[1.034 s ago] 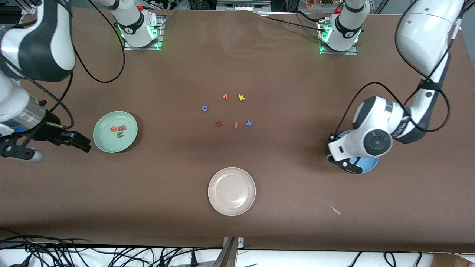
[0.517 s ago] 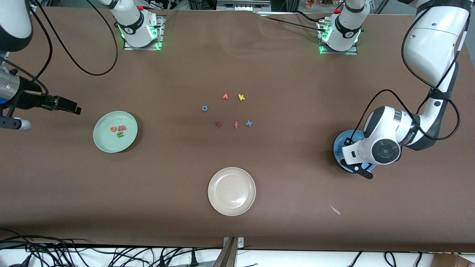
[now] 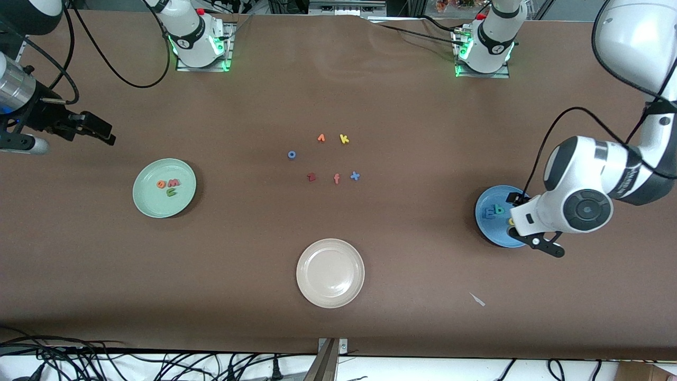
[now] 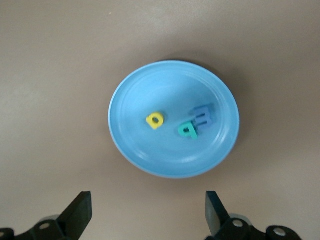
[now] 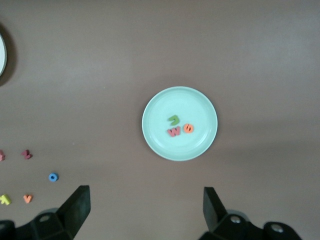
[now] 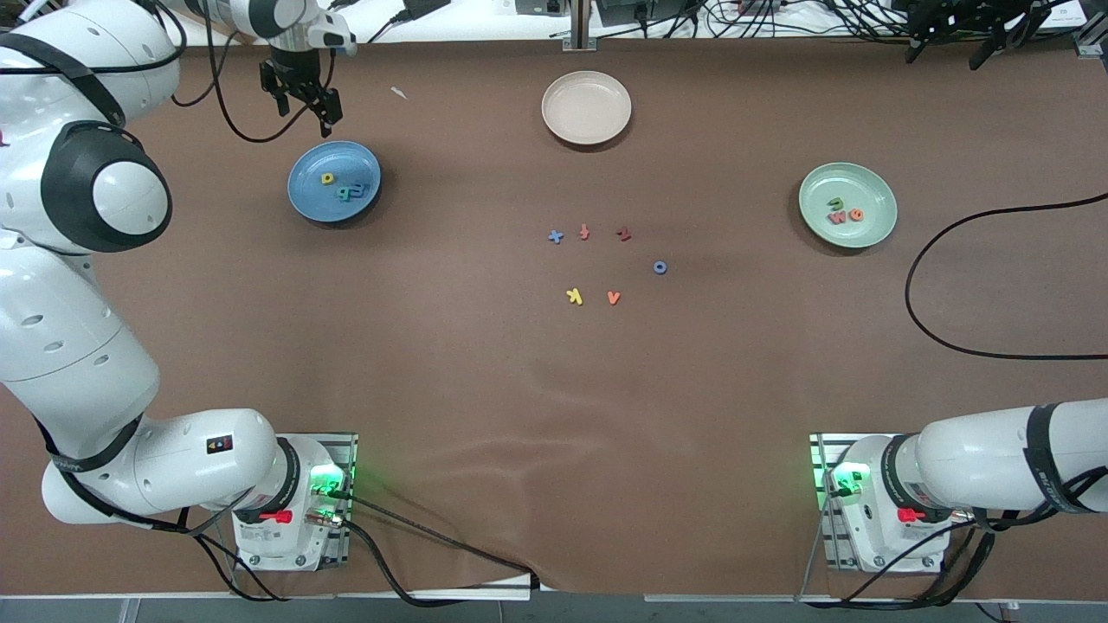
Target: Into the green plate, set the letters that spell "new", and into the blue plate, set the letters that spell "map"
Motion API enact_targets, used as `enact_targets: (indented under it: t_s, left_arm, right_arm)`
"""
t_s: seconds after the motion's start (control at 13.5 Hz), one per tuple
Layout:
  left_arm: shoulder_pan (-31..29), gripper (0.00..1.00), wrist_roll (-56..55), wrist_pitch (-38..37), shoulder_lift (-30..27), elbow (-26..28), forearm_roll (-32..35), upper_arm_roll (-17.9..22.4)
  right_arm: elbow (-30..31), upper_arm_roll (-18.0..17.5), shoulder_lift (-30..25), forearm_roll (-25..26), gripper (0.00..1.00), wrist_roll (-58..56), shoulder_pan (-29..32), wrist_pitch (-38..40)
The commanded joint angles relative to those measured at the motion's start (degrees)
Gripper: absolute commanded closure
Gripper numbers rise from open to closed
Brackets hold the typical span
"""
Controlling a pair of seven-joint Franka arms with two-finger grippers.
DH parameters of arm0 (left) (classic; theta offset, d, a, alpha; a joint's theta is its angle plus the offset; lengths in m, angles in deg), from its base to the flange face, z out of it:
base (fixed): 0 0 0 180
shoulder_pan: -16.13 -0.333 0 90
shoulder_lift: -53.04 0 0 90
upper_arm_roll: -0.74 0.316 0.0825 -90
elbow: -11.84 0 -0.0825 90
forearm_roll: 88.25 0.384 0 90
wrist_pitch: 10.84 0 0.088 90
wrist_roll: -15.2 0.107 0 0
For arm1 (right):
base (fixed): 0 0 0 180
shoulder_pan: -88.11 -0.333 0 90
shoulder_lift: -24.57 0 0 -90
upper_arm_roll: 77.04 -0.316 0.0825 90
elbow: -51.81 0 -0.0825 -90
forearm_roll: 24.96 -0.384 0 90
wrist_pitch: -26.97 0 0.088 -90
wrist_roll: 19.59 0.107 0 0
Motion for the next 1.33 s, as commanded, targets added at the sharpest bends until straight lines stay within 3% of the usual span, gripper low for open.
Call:
enact_targets:
  t_s: [0.0,0.22,0.44,0.59,0.81,1.11,1.26]
  left_arm:
    - [0.7,0.00,-2.7,-3.6,-7.5,-0.1,-5.2,2.1]
    - [2.4,0.00,-3.6,-2.9,-17.1,5.3,-15.1,10.4]
    - [7.7,0.00,-5.6,0.1,-26.0,12.0,-22.0,18.6]
    - [7.6,0.00,-6.0,-1.2,-29.8,12.1,-29.0,19.6]
    - [7.8,0.00,-5.8,-3.4,-33.8,10.2,-28.8,19.6]
    - [7.0,0.00,-5.8,-3.6,-34.1,10.3,-27.1,19.1]
    - [4.6,0.00,-5.5,-3.5,-34.0,10.3,-27.1,16.1]
  right_arm:
    - [-0.5,-0.3,-0.5,-1.9,0.00,0.2,0.8,-0.8]
    - [-0.1,-0.4,-1.0,-1.8,0.00,-0.5,0.8,-0.8]
    - [-1.1,-0.5,-0.9,2.1,0.00,-2.6,0.8,-0.9]
    - [-1.1,-0.6,-0.9,1.9,0.00,-2.9,0.8,-0.4]
    - [-1.1,-0.5,-0.9,1.9,0.00,-2.9,0.8,-0.2]
    - [-1.1,-0.7,-0.9,2.6,0.00,-2.9,0.8,0.0]
    - [-1.1,-0.6,-1.0,2.6,0.00,-2.7,0.8,0.0]
